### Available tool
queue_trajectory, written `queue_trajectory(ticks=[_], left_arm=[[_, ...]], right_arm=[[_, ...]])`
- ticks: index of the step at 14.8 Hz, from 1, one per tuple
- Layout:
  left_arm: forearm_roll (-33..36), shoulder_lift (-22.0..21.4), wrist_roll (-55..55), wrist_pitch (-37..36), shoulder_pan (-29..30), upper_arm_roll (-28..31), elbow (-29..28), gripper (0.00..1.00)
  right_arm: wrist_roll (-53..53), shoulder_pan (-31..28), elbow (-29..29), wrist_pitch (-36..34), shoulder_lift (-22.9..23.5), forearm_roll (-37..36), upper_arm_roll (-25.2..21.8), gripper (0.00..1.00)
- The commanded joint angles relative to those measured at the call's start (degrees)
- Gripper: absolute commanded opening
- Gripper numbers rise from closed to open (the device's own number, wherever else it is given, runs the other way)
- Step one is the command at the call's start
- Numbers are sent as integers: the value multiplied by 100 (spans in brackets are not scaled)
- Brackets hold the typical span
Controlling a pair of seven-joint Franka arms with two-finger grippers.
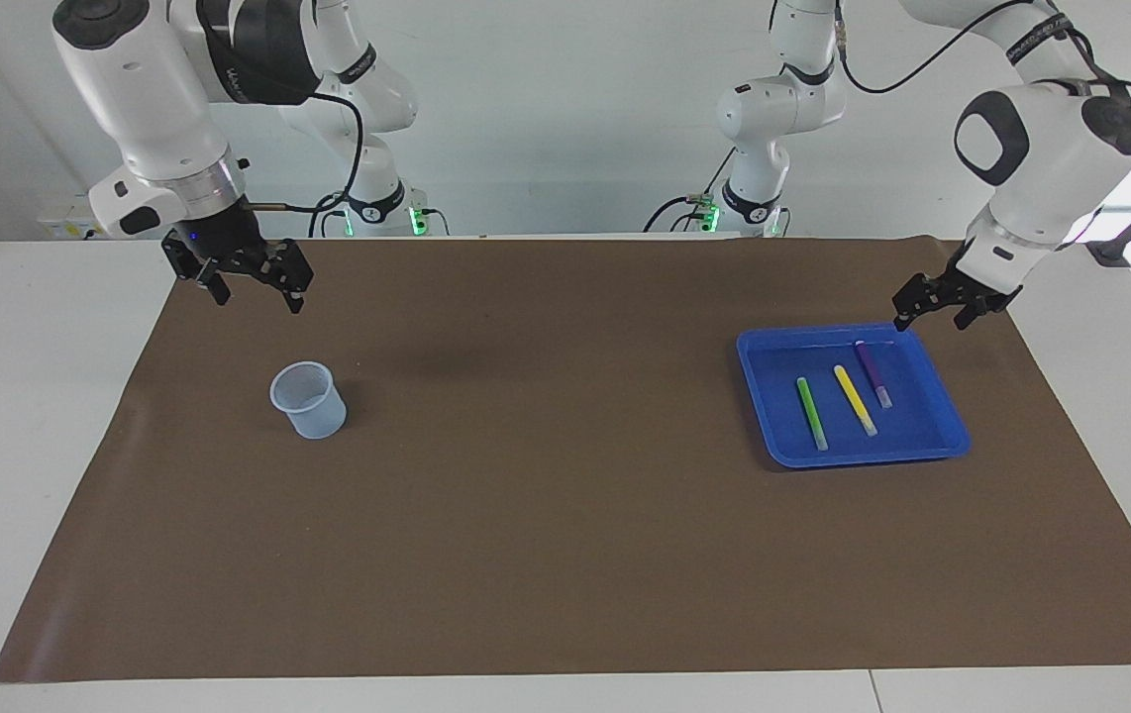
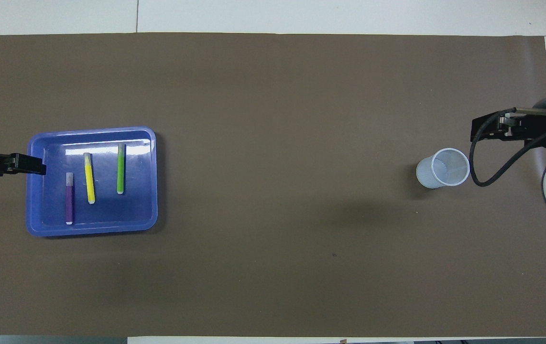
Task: Transfer and insert pens with both arms
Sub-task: 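Move the left gripper over the purple pen in the blue tray, then lower the left gripper and grasp the purple pen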
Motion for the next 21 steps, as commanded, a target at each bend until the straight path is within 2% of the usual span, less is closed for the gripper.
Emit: queue_trajectory(ticks=[1, 4, 8, 21], left_arm=[[37, 586, 646, 774, 237, -15, -144, 100], [37, 911, 744, 1259, 256, -15, -294, 97], [54, 1193, 736, 1488, 185, -15, -338, 88], [107, 1167, 753, 1392, 141, -6, -690, 71]], right_arm=[[-128, -70, -29, -45, -52, -8, 34, 100], [-129, -79, -29, -54, -52, -8, 34, 100], [-129, -70, -37, -45, -52, 1, 34, 100], [-155, -70, -37, -72, -52, -8, 25, 100]])
